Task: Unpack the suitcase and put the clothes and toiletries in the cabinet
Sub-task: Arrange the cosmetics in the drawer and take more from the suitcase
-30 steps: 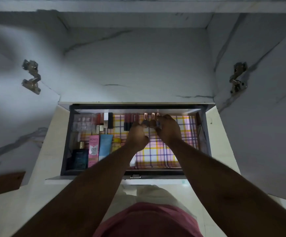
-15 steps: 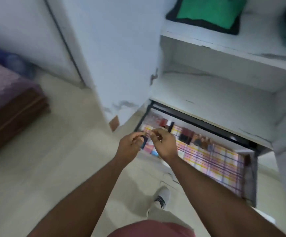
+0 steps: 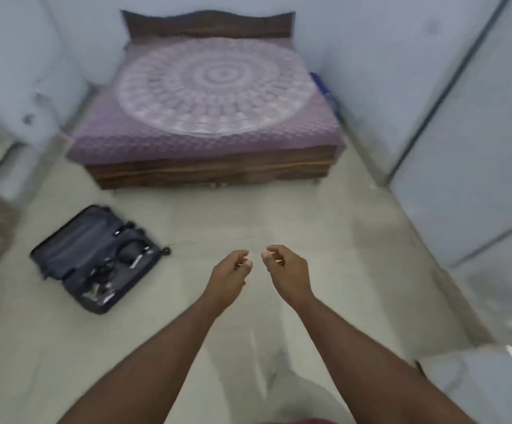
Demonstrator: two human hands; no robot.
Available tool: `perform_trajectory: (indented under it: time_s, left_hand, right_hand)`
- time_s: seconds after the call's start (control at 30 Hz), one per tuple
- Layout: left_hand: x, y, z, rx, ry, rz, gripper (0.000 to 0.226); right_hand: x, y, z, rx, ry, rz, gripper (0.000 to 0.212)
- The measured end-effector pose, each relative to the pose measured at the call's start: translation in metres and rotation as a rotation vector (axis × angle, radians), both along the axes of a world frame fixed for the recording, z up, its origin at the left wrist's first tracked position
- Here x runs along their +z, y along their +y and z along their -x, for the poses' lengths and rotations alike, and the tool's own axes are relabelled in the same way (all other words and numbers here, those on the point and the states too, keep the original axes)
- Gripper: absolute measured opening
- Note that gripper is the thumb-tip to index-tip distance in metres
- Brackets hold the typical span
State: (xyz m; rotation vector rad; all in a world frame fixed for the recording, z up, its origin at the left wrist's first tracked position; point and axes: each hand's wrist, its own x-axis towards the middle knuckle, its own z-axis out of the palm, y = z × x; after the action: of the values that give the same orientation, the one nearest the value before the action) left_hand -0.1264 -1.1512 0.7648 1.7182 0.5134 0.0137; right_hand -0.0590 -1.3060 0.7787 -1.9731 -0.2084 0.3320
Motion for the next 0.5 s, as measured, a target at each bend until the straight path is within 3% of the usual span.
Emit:
perform_trajectory:
  time_s: [0.27,0.5]
  left_hand:
    - [-0.036,0.247,0.025,0.478,0.059,0.046,0.031]
    - [-0.086,0.443,0.011,0.703,0.177,0.021,0.041]
  right_hand:
    - [-0.036,0.294,-0.039,0.470,-0.013,0.097,0.033]
    - [-0.090,0.527,-0.074,0.770,0.024,0.152,0.036]
